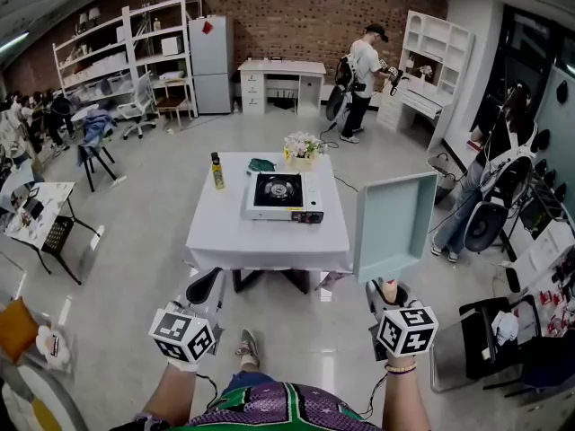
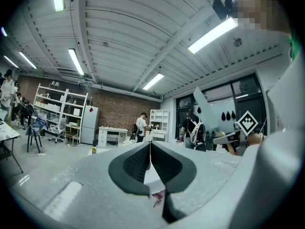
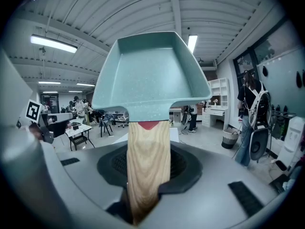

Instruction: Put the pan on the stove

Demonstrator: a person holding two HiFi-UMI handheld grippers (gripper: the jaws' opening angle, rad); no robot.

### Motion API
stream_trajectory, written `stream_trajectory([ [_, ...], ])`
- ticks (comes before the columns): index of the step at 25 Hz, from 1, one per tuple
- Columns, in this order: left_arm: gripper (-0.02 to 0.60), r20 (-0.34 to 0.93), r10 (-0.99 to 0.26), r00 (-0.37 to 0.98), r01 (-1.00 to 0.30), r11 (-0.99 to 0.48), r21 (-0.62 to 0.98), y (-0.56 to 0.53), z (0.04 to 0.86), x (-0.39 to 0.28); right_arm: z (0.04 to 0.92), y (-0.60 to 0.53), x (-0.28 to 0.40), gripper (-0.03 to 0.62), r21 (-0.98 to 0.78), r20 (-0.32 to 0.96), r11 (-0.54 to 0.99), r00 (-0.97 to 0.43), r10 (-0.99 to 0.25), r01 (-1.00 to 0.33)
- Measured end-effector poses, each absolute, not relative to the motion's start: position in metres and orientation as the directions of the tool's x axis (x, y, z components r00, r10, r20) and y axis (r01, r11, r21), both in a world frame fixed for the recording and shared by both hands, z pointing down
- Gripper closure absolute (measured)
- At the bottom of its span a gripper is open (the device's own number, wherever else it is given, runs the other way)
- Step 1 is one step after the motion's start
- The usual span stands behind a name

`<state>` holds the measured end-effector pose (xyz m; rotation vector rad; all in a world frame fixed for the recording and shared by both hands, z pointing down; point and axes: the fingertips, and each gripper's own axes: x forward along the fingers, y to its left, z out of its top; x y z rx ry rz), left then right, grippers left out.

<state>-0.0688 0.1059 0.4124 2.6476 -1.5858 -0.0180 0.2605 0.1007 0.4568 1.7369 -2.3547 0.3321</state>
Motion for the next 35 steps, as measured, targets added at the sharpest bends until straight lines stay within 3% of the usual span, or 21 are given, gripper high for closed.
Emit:
stream_trajectory([
  [35,0.563,0.019,-0.86,0.51,-0.859,-0.508,0.066,0.004,0.406,-0.064,0.439,0.012,0.249,0.471,-0.072,0.303,0.269,-0.278,-0.912,-0.96],
])
